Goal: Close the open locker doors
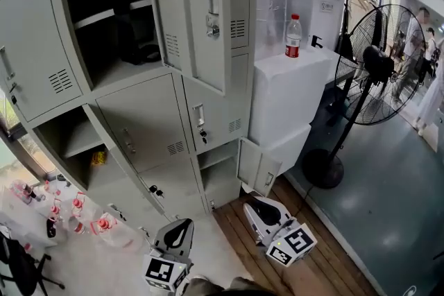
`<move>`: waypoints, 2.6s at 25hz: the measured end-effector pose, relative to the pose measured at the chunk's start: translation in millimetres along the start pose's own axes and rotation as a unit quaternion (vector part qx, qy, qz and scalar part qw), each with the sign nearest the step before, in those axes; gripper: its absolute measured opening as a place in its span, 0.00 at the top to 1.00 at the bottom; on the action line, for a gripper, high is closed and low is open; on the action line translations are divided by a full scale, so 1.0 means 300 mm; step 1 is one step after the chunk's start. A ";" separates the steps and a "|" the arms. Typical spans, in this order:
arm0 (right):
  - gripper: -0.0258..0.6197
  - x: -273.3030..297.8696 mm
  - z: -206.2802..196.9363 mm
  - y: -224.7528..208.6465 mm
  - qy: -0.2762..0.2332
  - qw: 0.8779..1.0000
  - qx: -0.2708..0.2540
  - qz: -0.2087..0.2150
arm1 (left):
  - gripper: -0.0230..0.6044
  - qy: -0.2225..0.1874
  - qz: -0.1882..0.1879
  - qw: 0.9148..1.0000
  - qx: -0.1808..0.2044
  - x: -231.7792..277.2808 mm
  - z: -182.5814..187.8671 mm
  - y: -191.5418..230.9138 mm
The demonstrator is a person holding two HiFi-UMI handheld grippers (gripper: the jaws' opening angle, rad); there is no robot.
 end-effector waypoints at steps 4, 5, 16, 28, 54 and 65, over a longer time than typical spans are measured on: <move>0.86 0.080 0.050 -0.027 -0.009 1.000 -0.015 0.013 | 0.95 -0.015 0.023 1.000 0.011 -0.019 -0.002 0.069; 0.86 0.100 0.064 -0.036 -0.011 1.000 -0.019 0.014 | 0.95 -0.017 0.028 0.999 0.010 -0.021 0.002 0.086; 0.85 0.317 0.264 -0.130 -0.040 0.996 -0.076 0.002 | 0.95 -0.031 0.072 0.997 0.000 -0.017 0.085 0.282; 0.84 0.441 0.442 -0.206 -0.077 0.989 -0.123 -0.024 | 0.95 -0.035 0.072 0.997 0.002 0.016 0.100 0.377; 0.74 0.538 0.564 -0.308 -0.099 0.986 -0.128 -0.048 | 0.95 -0.029 0.099 0.995 -0.010 -0.054 0.056 0.450; 0.73 0.539 0.565 -0.361 -0.084 0.987 -0.118 -0.069 | 0.95 -0.040 0.085 0.995 -0.010 -0.052 0.034 0.455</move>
Point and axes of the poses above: the fingertips, and each gripper's own axes: x forward along the fingers, y to its left, z out of its top, the point moved 3 cm from there along -x, backward along the fingers, and after that the axes turned 12 degrees about z, right-handed, at the moved point
